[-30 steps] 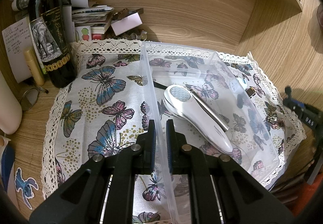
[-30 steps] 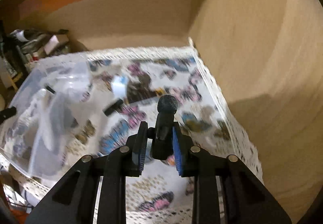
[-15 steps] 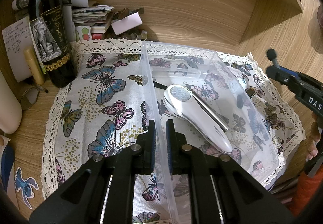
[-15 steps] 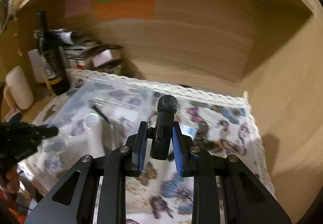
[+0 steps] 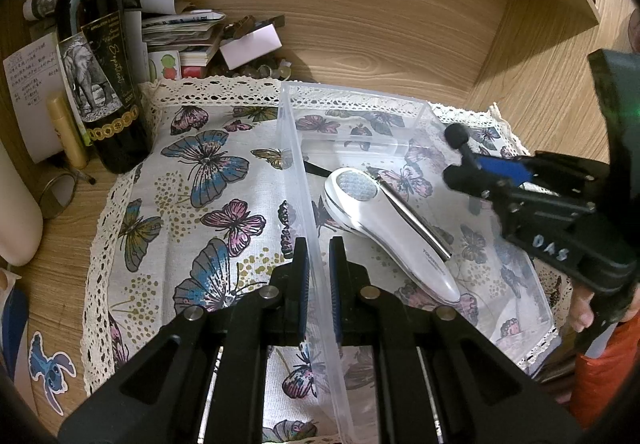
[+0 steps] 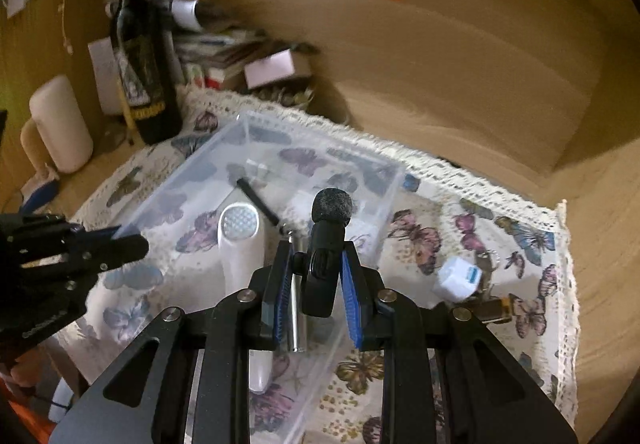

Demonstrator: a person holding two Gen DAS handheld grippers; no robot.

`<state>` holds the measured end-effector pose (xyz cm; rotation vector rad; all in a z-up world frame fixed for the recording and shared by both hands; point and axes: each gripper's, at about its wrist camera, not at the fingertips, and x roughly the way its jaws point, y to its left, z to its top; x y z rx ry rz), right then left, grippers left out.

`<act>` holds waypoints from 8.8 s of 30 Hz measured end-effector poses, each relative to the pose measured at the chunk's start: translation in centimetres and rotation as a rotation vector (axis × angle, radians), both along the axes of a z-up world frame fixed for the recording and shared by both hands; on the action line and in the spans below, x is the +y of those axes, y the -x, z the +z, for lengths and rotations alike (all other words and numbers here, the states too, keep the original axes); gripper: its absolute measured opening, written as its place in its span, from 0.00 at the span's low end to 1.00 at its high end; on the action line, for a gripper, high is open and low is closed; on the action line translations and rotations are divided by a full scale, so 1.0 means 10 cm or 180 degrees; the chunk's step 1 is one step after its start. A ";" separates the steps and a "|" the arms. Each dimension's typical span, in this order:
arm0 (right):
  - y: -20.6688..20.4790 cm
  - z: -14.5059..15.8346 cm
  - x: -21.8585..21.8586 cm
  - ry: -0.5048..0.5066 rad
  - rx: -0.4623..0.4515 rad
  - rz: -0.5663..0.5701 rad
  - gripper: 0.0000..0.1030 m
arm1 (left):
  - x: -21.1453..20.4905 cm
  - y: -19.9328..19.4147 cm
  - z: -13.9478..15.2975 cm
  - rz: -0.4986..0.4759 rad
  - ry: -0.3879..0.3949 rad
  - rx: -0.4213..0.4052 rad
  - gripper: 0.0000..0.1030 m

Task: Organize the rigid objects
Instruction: 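Grasp a black stick item with the right tool and drop it in the box, then grasp the black-and-gold round object with the right tool, then lower the round object into the box and open the right tool, then move the right tool to the cloth and grasp the gold-topped black lighter, then lower the black lighter into the box and open the right tool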

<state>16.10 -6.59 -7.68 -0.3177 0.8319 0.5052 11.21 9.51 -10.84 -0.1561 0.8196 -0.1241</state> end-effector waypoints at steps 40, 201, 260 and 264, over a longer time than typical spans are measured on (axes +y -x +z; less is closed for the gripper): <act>0.15 0.12 -1.33 0.0068 -0.0082 -0.1236 0.44 | 0.00 0.00 0.00 0.0003 0.0007 -0.0001 0.09; -0.24 0.24 -1.05 -0.0340 -0.0276 -0.1173 0.21 | -0.02 -0.01 0.01 -0.0017 0.0004 -0.0009 0.09; 0.00 0.37 -0.27 -0.0419 -0.0295 -0.0335 0.49 | -0.03 -0.01 0.00 -0.0019 0.0010 -0.0012 0.09; -0.10 0.43 -0.47 -0.0378 -0.0371 -0.0583 0.49 | -0.03 -0.01 0.00 -0.0017 0.0013 -0.0011 0.09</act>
